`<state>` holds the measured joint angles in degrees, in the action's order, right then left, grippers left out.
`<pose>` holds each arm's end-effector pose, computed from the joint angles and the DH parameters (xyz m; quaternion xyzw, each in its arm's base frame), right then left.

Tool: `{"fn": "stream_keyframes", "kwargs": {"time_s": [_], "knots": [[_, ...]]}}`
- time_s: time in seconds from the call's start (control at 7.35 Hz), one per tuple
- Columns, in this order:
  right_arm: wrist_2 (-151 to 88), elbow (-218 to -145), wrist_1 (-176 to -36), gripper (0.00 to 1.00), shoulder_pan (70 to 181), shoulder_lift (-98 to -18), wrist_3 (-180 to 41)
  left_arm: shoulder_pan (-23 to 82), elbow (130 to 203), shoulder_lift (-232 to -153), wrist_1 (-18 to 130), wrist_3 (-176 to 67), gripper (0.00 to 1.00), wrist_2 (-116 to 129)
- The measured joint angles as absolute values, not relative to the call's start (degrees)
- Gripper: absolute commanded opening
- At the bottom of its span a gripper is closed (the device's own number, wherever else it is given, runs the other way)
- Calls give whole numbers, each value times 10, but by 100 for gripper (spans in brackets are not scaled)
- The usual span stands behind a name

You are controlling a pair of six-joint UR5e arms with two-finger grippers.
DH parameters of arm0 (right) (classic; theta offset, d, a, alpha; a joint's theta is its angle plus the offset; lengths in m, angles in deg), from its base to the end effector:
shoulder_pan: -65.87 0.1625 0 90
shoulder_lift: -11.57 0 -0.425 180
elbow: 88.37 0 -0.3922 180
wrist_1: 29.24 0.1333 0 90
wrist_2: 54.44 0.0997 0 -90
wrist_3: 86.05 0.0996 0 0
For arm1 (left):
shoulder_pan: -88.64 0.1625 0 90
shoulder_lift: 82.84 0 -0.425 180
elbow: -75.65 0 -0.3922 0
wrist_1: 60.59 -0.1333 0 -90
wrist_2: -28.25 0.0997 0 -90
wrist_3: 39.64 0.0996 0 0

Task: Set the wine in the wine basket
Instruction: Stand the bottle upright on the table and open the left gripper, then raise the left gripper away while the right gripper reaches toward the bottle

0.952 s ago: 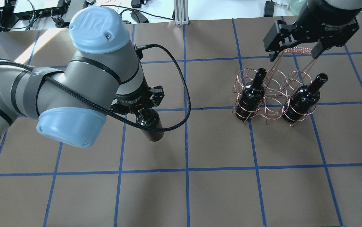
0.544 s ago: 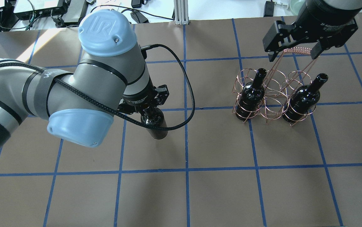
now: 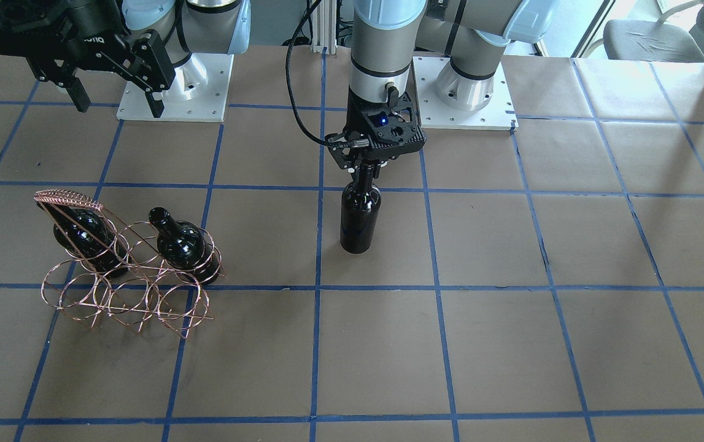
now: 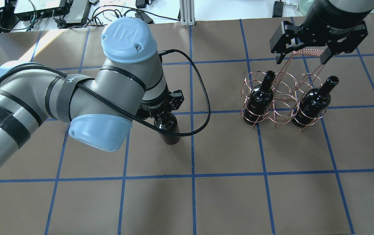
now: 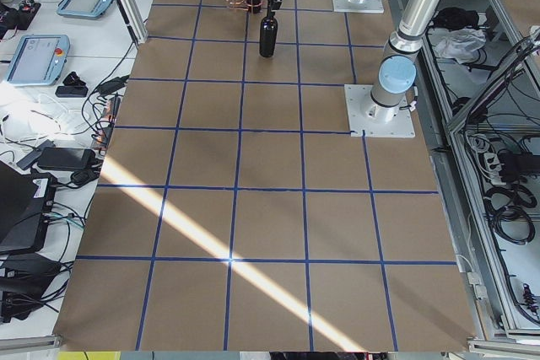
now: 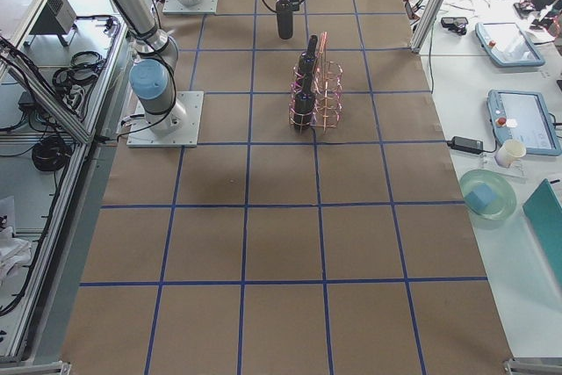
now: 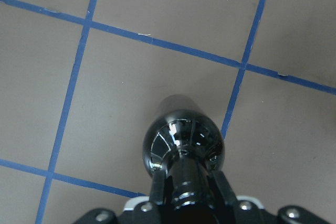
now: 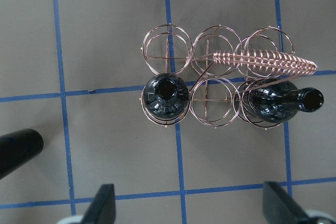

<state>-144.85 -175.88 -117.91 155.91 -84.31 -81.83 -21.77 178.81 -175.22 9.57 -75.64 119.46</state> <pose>0.1329 -0.4555 0.5557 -0.0366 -0.9974 0.0615 0.0013 -0.2982 -0.4251 0.3902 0.1359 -0.9900 0.0380 0.0084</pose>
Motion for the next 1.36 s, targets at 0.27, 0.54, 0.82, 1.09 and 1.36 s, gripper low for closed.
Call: {"fn": "stream_keyframes", "kwargs": {"time_s": [0.27,0.54,0.82,1.09,1.36], "knots": [[-1449,-1760,-1177,100,1561,-844,-819,-219,1787,-1753,96,-751,100,1193],[-1449,-1764,-1176,100,1565,-844,-814,-214,1772,-1750,103,-755,100,1170],[-1446,-1772,-1178,100,1566,-844,-806,-168,1717,-1745,161,-705,100,1158],[-1444,-1773,-1182,100,1579,-842,-769,-89,1641,-1737,260,-563,100,1157],[-1451,-1768,-1208,100,1652,-820,-695,-44,1603,-1726,296,-459,100,1159]]}}
